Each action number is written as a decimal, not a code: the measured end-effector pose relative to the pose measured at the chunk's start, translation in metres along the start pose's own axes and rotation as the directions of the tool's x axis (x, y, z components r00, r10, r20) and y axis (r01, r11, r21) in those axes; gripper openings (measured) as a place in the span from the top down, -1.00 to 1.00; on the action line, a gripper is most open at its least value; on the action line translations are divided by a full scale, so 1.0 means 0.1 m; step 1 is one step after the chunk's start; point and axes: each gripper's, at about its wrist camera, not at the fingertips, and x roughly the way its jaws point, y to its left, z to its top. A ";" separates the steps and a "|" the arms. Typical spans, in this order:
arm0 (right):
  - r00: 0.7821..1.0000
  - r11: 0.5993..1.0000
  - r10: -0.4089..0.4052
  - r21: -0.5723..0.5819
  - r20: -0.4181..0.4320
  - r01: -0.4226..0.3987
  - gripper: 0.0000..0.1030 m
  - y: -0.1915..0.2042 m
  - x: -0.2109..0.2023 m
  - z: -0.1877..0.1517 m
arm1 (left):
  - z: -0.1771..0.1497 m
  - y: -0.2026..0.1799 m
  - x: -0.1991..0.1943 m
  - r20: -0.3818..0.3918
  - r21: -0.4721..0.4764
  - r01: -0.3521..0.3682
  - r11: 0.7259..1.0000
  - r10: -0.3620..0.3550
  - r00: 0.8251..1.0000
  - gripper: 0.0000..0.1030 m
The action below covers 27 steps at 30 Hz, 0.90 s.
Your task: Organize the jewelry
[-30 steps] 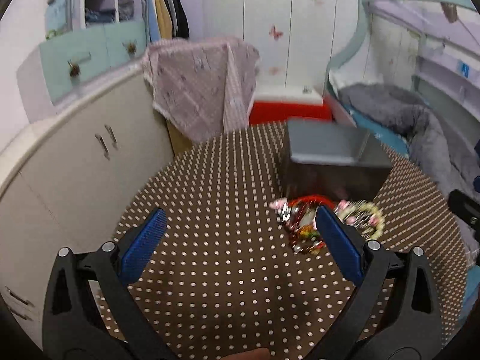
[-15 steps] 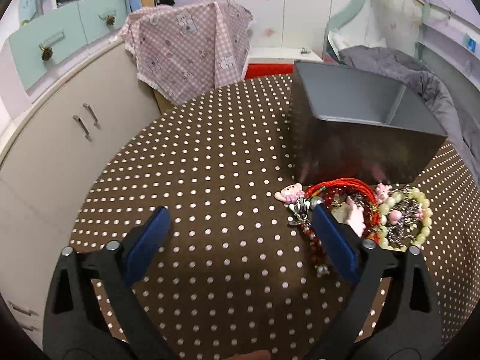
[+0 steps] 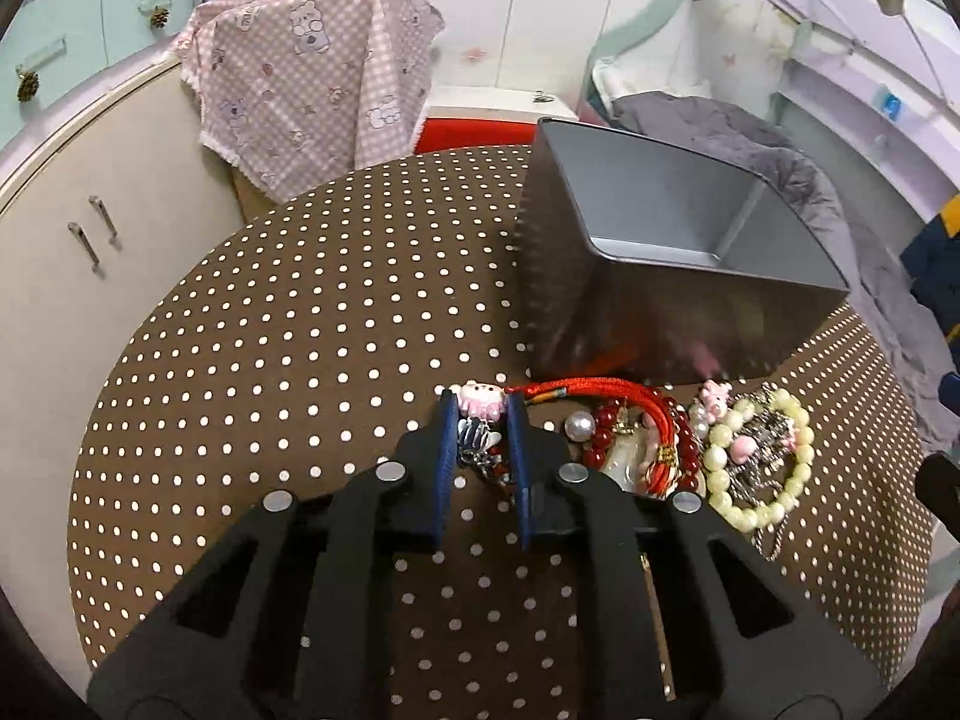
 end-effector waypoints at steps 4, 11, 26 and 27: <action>0.999 0.999 0.035 -0.003 -0.007 -0.035 -0.86 0.07 0.01 -0.01 | -0.09 0.03 -0.10 0.008 -0.006 0.015 1.000 -0.015 1.000 0.69; 0.994 0.993 0.109 -0.038 -0.028 -0.110 -0.86 0.23 0.05 -0.02 | -0.28 0.14 -0.29 0.010 -0.030 0.001 1.000 0.000 1.000 0.69; 0.941 0.944 0.314 -0.069 -0.126 -0.324 -0.59 0.73 0.27 0.01 | -0.43 0.39 -0.45 0.010 -0.115 -0.072 0.991 0.074 0.997 -0.14; 0.938 0.942 0.317 -0.065 -0.138 -0.328 -0.48 0.74 0.30 0.00 | -0.42 0.39 -0.45 0.013 -0.106 -0.062 0.992 0.064 0.998 0.04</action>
